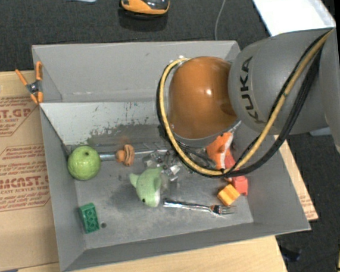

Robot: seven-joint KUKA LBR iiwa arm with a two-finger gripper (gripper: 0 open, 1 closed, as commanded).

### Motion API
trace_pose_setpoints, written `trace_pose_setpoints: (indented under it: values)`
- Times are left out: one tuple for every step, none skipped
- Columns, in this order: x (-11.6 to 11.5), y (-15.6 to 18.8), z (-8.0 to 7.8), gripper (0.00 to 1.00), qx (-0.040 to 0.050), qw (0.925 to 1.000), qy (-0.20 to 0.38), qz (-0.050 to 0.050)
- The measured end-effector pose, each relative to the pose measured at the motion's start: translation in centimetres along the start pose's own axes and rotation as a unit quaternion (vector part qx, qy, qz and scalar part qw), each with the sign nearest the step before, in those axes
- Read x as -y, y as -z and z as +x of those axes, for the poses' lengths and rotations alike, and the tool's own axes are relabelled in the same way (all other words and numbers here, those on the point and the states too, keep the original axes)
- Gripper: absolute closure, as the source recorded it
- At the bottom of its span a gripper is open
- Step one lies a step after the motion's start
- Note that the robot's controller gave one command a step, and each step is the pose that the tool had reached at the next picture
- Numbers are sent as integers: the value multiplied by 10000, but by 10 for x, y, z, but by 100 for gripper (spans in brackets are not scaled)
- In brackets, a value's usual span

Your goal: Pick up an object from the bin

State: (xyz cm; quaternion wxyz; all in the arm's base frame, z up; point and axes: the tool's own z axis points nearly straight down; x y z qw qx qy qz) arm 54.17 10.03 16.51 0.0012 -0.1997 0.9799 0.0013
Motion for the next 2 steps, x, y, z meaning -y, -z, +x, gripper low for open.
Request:
trace_pose_setpoints:
  values:
    - [-1, 46, 1, 100, -21, 10000, 2, -7]
    - [0, 81, -1, 100, 20, 10000, 3, 4]
